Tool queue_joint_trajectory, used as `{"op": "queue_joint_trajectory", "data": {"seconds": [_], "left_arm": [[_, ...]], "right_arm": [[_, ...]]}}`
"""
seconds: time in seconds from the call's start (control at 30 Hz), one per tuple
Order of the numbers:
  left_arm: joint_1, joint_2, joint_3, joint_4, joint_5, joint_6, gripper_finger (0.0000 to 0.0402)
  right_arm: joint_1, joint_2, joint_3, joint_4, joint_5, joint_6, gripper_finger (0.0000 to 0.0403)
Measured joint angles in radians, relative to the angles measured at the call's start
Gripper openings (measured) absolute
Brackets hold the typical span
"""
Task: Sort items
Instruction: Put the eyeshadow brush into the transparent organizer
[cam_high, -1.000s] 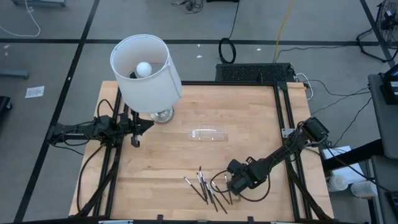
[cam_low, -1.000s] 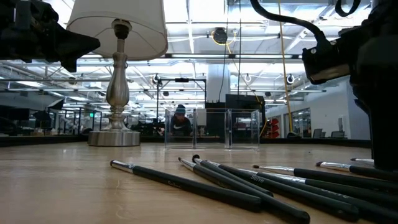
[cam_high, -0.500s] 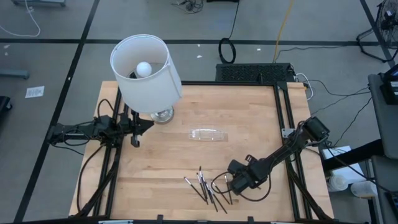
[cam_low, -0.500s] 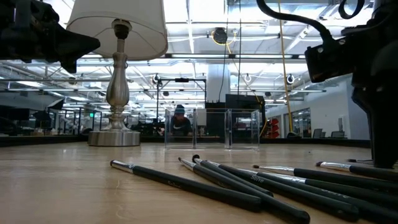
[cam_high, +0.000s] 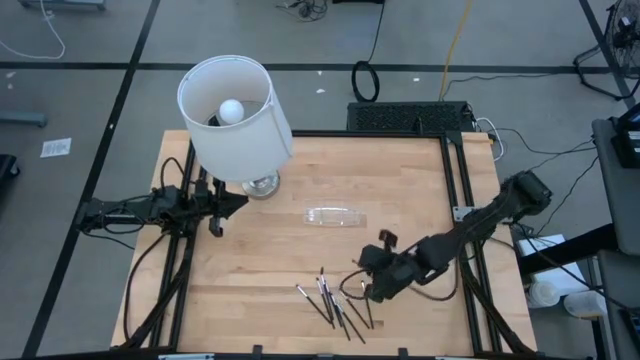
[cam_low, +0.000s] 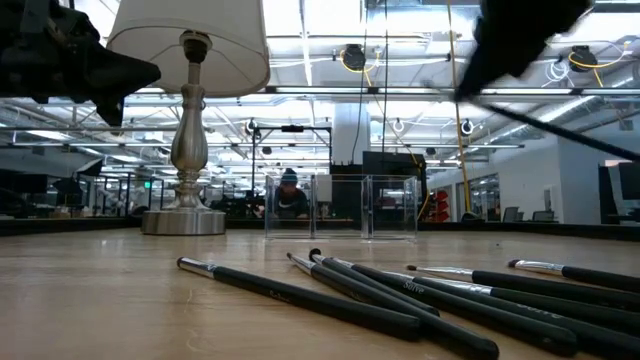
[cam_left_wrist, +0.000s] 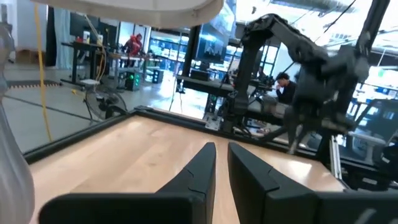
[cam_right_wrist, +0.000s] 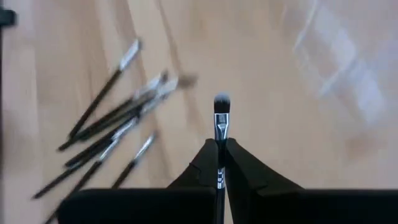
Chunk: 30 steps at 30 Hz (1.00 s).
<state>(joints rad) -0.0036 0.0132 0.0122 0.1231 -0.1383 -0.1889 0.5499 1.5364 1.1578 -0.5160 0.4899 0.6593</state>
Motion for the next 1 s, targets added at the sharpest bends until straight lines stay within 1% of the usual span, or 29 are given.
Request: {"op": "queue_joint_trajectory", "data": {"seconds": [0.1, 0.17, 0.23, 0.3, 0.37, 0.43, 0.57, 0.63, 0.7, 0.73, 0.87, 1.0], "left_arm": [[0.0, 0.0, 0.0, -0.025, 0.004, -0.012, 0.0049], [0.0, 0.0, 0.0, -0.048, 0.005, -0.027, 0.0049], [0.0, 0.0, 0.0, -0.069, 0.005, -0.04, 0.0049], [0.0, 0.0, 0.001, -0.085, 0.008, -0.059, 0.0049], [0.0, 0.001, 0.002, -0.09, 0.023, -0.07, 0.0049], [0.0, 0.008, 0.002, -0.091, 0.047, -0.08, 0.0049], [0.0, 0.007, 0.002, -0.092, 0.061, -0.079, 0.0049], [0.0, 0.007, 0.002, -0.091, 0.06, -0.079, 0.0049], [0.0, 0.007, 0.002, -0.085, 0.054, -0.078, 0.0049], [0.0, 0.007, 0.0, -0.076, 0.04, -0.078, 0.0049], [0.0, 0.007, -0.001, -0.014, -0.072, -0.075, 0.0049], [0.0, 0.007, -0.001, 0.065, -0.235, 0.034, 0.0049]], "right_arm": [[0.0, -0.091, -0.037, 0.237, 0.092, -0.307, 0.0001], [-0.012, -0.162, -0.088, 0.423, 0.108, -0.495, 0.0001], [-0.038, -0.229, -0.164, 0.627, 0.068, -0.656, 0.0], [-0.088, -0.289, -0.268, 0.826, 0.001, -0.754, 0.0], [-0.165, -0.331, -0.383, 1.031, -0.109, -0.787, 0.0], [-0.253, -0.347, -0.485, 1.179, -0.203, -0.755, 0.0], [-0.399, -0.342, -0.637, 1.36, -0.307, -0.708, 0.0], [-0.451, -0.336, -0.684, 1.458, -0.356, -0.71, 0.0], [-0.495, -0.336, -0.723, 1.518, -0.389, -0.728, 0.0], [-0.516, -0.335, -0.737, 1.537, -0.391, -0.737, 0.0], [-0.579, -0.335, -0.765, 1.573, -0.391, -0.768, 0.0], [-0.606, -0.331, -0.771, 1.581, -0.39, -0.78, 0.0]]}}
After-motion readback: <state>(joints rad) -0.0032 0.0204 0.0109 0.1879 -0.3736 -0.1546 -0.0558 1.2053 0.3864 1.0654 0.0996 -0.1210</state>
